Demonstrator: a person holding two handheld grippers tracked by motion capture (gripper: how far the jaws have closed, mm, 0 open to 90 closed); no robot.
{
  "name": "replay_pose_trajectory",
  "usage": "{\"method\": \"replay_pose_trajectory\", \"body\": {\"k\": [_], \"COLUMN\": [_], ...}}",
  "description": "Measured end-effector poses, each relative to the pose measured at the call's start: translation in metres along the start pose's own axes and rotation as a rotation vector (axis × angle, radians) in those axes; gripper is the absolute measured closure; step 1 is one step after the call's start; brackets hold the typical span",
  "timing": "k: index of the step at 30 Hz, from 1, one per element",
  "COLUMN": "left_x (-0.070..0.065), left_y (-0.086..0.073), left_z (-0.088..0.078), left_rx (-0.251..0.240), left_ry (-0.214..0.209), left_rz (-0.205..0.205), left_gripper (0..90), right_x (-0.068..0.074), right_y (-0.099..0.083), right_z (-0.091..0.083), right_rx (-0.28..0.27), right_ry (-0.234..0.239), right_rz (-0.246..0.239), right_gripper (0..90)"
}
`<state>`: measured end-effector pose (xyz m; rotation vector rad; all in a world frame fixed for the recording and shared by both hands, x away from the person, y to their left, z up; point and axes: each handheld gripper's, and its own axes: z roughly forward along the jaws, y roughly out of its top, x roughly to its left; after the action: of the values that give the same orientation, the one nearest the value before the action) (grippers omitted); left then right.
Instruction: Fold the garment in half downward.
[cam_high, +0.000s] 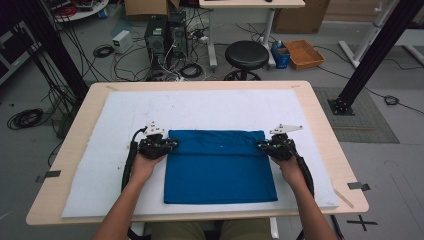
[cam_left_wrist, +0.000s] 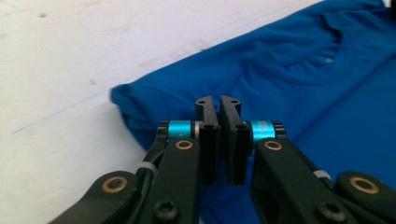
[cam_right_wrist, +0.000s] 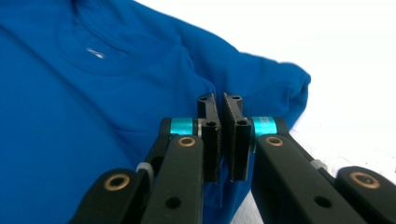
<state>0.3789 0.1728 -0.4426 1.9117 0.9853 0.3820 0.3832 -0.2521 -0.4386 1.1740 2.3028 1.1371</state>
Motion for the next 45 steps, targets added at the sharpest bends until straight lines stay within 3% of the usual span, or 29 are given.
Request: {"method": "replay_pose_trajectory", "body": {"k": [3, 6, 7, 9, 11, 12, 13, 14, 15, 18, 20, 23, 24, 25, 26, 27, 28, 29, 30, 32, 34, 35, 36, 37, 38, 39, 42, 44, 45], "left_x": [-0.001, -0.002, -0.004, -0.007, -0.009, -0.009, -0.009, -0.009, -0.007, -0.008, -0.011, -0.015, -0.016, -0.017, -0.017, -0.02, -0.02, -0.023, -0.023, -0.026, -0.027, -0.027, -0.027, -0.026, -0.026, -0.025, -0.026, -0.026, -0.024], "left_y": [-0.003, -0.007, -0.012, -0.018, -0.023, -0.023, -0.025, -0.025, -0.024, -0.021, -0.018, -0.014, -0.014, -0.015, -0.015, -0.016, -0.016, -0.018, -0.018, -0.017, -0.016, -0.016, -0.016, -0.017, -0.017, -0.02, -0.027, -0.029, -0.035], "left_z": [-0.014, -0.024, -0.034, -0.042, -0.047, -0.047, -0.049, -0.049, -0.051, -0.051, -0.048, -0.038, -0.032, -0.024, -0.024, -0.017, -0.017, -0.014, -0.014, -0.019, -0.022, -0.028, -0.028, -0.035, -0.035, -0.043, -0.056, -0.061, -0.068], "left_rx": [-0.065, -0.099, -0.128, -0.133, -0.129, -0.129, -0.124, -0.124, -0.119, -0.132, -0.118, -0.076, -0.054, -0.017, -0.017, 0.04, 0.04, 0.072, 0.072, 0.016, -0.005, -0.045, -0.045, -0.072, -0.072, -0.094, -0.081, -0.063, -0.026], "left_ry": [-0.049, -0.077, -0.118, -0.143, -0.143, -0.143, -0.123, -0.123, -0.103, -0.098, -0.112, -0.124, -0.118, -0.106, -0.106, -0.071, -0.071, -0.064, -0.064, -0.103, -0.117, -0.155, -0.155, -0.198, -0.198, -0.246, -0.322, -0.334, -0.367], "left_rz": [-0.014, -0.015, -0.01, 0.004, 0.014, 0.014, 0.006, 0.006, -0.045, -0.043, -0.029, 0.001, 0.007, 0.01, 0.01, 0.038, 0.038, 0.09, 0.09, 0.113, 0.11, 0.096, 0.096, 0.083, 0.083, 0.078, 0.086, 0.095, 0.087], "left_gripper": [86.2, 86.1, 86.1, 85.9, 85.7, 85.3, 82.8, 73.7, 62.8, 55.8, 54.3, 53.9, 53.9, 54.2, 55.9, 63.9, 70.5, 81.7, 84.6, 85.5, 85.4, 85.5, 85.5, 85.5, 85.5, 85.5, 85.2, 83.2, 79.9], "right_x": [0.003, 0.005, 0.009, 0.012, 0.013, 0.013, 0.014, 0.014, 0.012, 0.013, 0.016, 0.022, 0.025, 0.025, 0.025, 0.025, 0.025, 0.025, 0.025, 0.025, 0.024, 0.024, 0.025, 0.025, 0.025, 0.026, 0.029, 0.03, 0.032], "right_y": [-0.002, -0.005, -0.009, -0.015, -0.019, -0.019, -0.022, -0.022, -0.02, -0.016, -0.011, -0.009, -0.011, -0.012, -0.012, -0.014, -0.014, -0.014, -0.014, -0.014, -0.015, -0.018, -0.019, -0.021, -0.021, -0.023, -0.029, -0.032, -0.039], "right_z": [-0.014, -0.021, -0.029, -0.036, -0.041, -0.041, -0.043, -0.043, -0.044, -0.045, -0.043, -0.033, -0.024, -0.021, -0.021, -0.017, -0.017, -0.018, -0.02, -0.026, -0.028, -0.033, -0.036, -0.038, -0.038, -0.045, -0.054, -0.057, -0.062], "right_rx": [-0.05, -0.06, -0.074, -0.078, -0.078, -0.078, -0.08, -0.08, -0.108, -0.136, -0.131, -0.069, -0.009, 0.007, 0.007, 0.037, 0.037, 0.029, 0.019, -0.008, -0.024, -0.04, -0.045, -0.057, -0.057, -0.083, -0.089, -0.082, -0.054], "right_ry": [0.025, 0.047, 0.07, 0.086, 0.083, 0.083, 0.067, 0.067, 0.063, 0.073, 0.091, 0.095, 0.06, 0.057, 0.057, 0.069, 0.069, 0.087, 0.09, 0.106, 0.121, 0.149, 0.164, 0.186, 0.186, 0.242, 0.314, 0.342, 0.383], "right_rz": [-0.026, -0.039, -0.074, -0.109, -0.128, -0.128, -0.113, -0.113, -0.052, -0.021, -0.025, -0.068, -0.094, -0.098, -0.098, -0.115, -0.115, -0.125, -0.128, -0.129, -0.134, -0.136, -0.135, -0.147, -0.147, -0.17, -0.207, -0.222, -0.26], "right_gripper": [87.3, 87.3, 87.2, 87.1, 86.6, 86.6, 76.6, 76.6, 67.0, 61.0, 60.8, 64.6, 66.7, 70.3, 70.3, 83.8, 83.8, 87.6, 87.7, 87.9, 87.9, 87.9, 87.9, 87.9, 87.9, 87.9, 87.8, 87.8, 87.7]}}
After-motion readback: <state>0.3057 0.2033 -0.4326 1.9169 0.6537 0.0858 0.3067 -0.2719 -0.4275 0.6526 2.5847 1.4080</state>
